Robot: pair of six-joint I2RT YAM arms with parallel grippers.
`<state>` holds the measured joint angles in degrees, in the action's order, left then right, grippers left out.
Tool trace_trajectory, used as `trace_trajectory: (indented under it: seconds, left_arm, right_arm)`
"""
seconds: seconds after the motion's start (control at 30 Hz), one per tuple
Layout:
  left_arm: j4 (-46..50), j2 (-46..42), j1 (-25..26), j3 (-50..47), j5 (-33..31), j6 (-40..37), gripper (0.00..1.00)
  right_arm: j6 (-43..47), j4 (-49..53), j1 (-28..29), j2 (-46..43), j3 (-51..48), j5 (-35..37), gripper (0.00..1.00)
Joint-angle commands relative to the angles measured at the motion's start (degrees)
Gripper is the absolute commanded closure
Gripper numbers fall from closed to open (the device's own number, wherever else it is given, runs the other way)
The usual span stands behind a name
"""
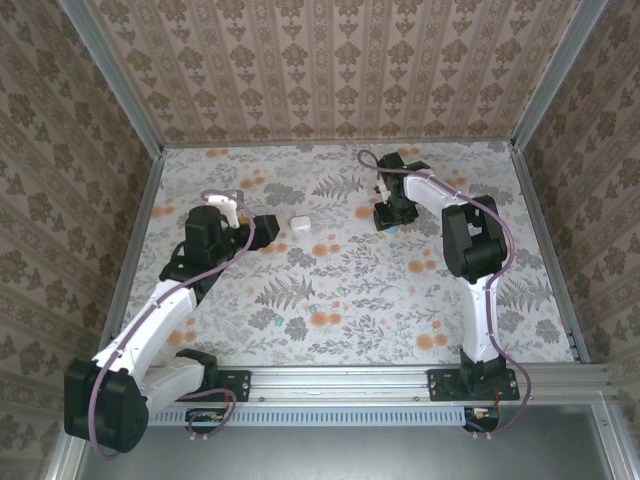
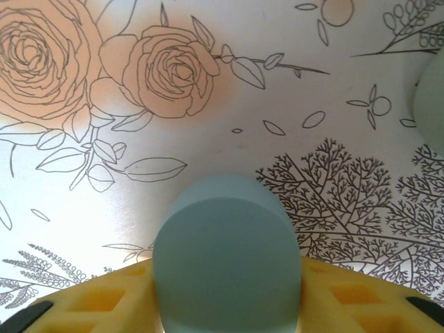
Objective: Insert the wireless bluetooth earbuds into the charging case
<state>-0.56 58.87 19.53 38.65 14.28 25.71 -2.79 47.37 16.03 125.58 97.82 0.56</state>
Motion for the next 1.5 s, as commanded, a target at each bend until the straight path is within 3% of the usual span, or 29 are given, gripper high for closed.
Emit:
trace_trajectory:
  seconds: [0.0, 0.13, 0.27, 0.53, 0.73, 1.03, 1.47]
  left_arm:
    - [-1.33, 0.71, 0.44, 2.19, 0.22, 0.56, 0.15]
    - [-1.08, 1.14, 0.51, 2.63, 0.27, 0.59, 0.15]
    - [-0.94, 1.38, 0.59, 3.16, 0.52, 0.74, 0.15]
    - [-1.02, 4.37, 2.13, 7.50, 5.35, 4.35, 0.19]
    - [-1.75, 8.08, 9.00, 14.06, 8.68, 5.56, 0.18]
    - [-2.20, 13.64, 14.89, 21.13, 12.25, 5.90, 0.17]
    - [-2.36, 18.87, 16.68, 24.54, 13.93, 6.01, 0.26]
  right_arm:
    - [1.71, -1.72, 0.40, -3.11, -2.02, 1.70, 0.55]
    - [2.36, -4.12, 0.90, -5.58, -4.21, 1.89, 0.59]
    - [3.42, -7.96, 1.90, -10.91, -8.10, -2.86, 0.60]
    - [11.50, -33.78, 7.28, -33.58, -28.51, -17.53, 0.61]
    - [15.18, -50.18, 9.59, -44.72, -38.69, -23.87, 0.61]
    - [19.99, -53.63, 13.36, -48.85, -40.33, -24.09, 0.61]
    - [20.43, -53.52, 14.29, -49.48, -40.41, -24.81, 0.60]
